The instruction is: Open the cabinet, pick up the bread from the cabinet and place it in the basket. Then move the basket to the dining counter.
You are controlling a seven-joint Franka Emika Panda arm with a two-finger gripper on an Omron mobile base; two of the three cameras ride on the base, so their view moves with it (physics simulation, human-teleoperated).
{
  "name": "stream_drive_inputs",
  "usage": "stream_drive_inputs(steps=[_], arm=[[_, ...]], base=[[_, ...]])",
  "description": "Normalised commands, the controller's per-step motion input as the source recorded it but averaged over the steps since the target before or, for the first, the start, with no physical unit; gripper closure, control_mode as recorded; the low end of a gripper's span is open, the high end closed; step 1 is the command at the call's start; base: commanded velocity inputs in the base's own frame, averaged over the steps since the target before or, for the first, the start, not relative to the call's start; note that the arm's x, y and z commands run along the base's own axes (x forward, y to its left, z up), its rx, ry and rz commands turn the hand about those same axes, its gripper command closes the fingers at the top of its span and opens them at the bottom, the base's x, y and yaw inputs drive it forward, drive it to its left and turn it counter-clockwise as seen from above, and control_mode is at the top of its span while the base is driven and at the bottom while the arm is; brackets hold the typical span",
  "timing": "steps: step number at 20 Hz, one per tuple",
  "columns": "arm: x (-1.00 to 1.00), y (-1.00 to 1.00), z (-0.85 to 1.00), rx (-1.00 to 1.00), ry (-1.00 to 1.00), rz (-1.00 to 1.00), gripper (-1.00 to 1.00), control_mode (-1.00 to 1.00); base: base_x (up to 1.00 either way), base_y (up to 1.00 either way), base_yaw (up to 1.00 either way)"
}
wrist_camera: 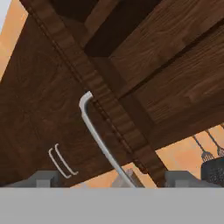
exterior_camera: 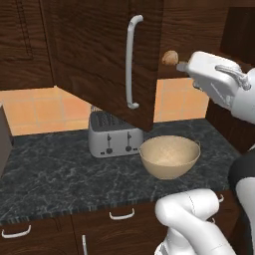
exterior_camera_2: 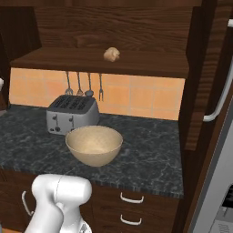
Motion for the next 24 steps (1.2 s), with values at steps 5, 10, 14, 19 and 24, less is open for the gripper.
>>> stream_drive_inputs(steps=[5,10,14,19,24], arm=[[0.40,-0.92,0.11,0.85,0.20,0.12,-1.00,-1.00],[0.62,-0.32,0.31,0.28,0.46,0.45,-1.00,-1.00],[0.56,-0.01,-0.06,0.05,0.37,0.49,-1.00,-1.00],[0.94,0.52,-0.25,0.05,0.22,0.35,-1.00,-1.00],[0.85,0.86,-0.34,0.14,0.23,0.47,-1.00,-1.00]], base=[[0.00,0.00,0.00],[0.00,0.00,0.00],[0.00,0.00,0.00],[0.00,0.00,0.00],[0.00,0.00,0.00]])
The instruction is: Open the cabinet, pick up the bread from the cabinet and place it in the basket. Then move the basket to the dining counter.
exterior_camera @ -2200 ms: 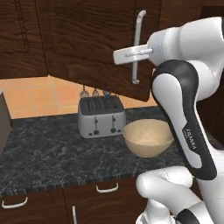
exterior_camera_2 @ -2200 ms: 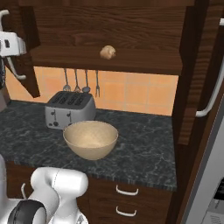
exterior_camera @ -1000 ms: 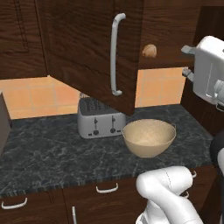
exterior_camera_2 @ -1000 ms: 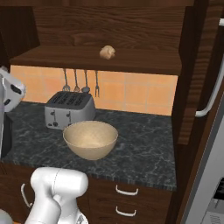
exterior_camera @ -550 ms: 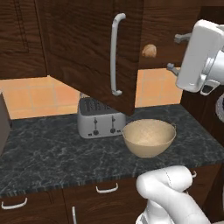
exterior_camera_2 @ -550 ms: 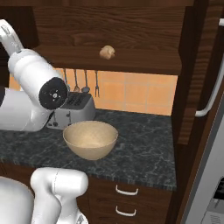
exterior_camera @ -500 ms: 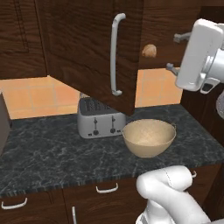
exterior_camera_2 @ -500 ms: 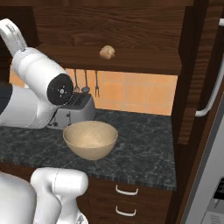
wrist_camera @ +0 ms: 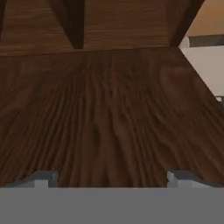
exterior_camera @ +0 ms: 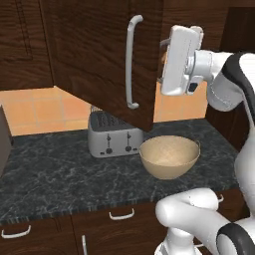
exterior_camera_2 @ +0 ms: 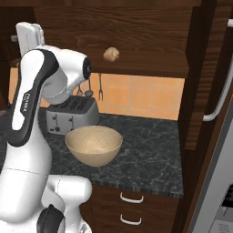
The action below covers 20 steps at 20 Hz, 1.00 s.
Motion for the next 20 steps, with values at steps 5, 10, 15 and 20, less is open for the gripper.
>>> stream_drive_inputs(steps=[5,10,15,20], arm=[[0.28,1.00,-0.28,0.00,0.03,0.32,-1.00,-1.00],[-0.17,1.00,0.00,-0.06,0.05,0.24,-1.00,-1.00],[-0.63,1.00,0.00,-0.09,-0.02,0.13,-1.00,-1.00],[-0.21,0.59,-0.26,-0.01,-0.15,-0.04,-1.00,-1.00]], base=[[0.00,0.00,0.00],[0.00,0.00,0.00],[0.00,0.00,0.00],[0.00,0.00,0.00]])
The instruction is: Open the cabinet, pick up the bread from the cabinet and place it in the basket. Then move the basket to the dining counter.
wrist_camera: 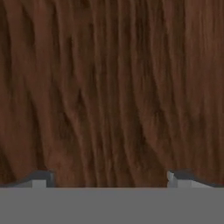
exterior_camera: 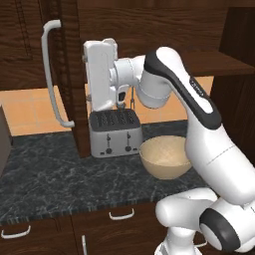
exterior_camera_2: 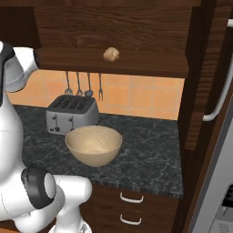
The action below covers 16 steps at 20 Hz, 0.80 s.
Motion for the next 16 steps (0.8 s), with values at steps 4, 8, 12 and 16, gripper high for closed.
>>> stream_drive_inputs(steps=[4,8,12,16], arm=[[-0.06,-0.52,0.08,0.00,-0.31,-0.06,-1.00,-1.00],[0.00,-1.00,0.16,-0.08,-0.25,-0.20,-1.00,-1.00],[0.05,-1.00,0.00,-0.28,-0.27,-0.29,-1.00,-1.00],[0.10,-0.85,-0.11,-0.43,-0.32,-0.36,-1.00,-1.00]], base=[[0.00,0.00,0.00],[0.00,0.00,0.00],[0.00,0.00,0.00],[0.00,0.00,0.00]])
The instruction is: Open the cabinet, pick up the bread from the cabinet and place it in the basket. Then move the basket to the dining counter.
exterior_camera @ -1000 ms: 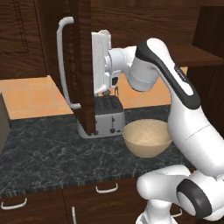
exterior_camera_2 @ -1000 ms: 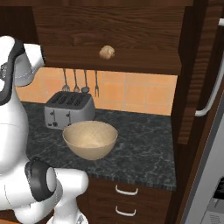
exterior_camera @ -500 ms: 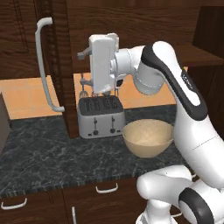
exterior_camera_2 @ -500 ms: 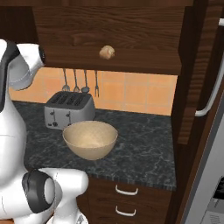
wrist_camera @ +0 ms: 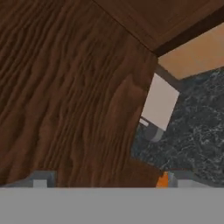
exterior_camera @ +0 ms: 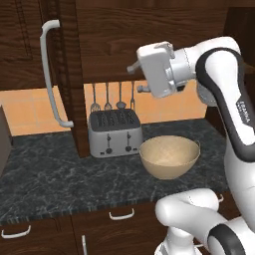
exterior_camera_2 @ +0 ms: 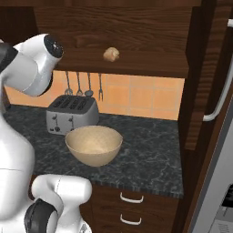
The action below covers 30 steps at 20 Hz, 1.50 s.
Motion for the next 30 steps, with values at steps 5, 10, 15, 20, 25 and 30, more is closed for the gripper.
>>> stream_drive_inputs(steps=[5,10,15,20,25,30], arm=[[0.28,-0.86,-0.03,-0.50,-0.16,-0.38,-1.00,-1.00],[0.25,-0.90,-0.08,-0.50,-0.12,-0.40,-1.00,-1.00],[0.25,-0.84,-0.10,-0.48,-0.08,-0.46,-1.00,-1.00],[0.31,-0.64,-0.27,-0.35,-0.13,-0.53,-1.00,-1.00],[0.94,-0.05,-0.03,0.06,-0.14,-0.21,-1.00,-1.00],[0.41,-0.52,0.44,0.07,-0.13,0.00,-1.00,-1.00]], base=[[0.00,0.00,0.00],[0.00,0.00,0.00],[0.00,0.00,0.00],[0.00,0.00,0.00],[0.00,0.00,0.00],[0.00,0.00,0.00]])
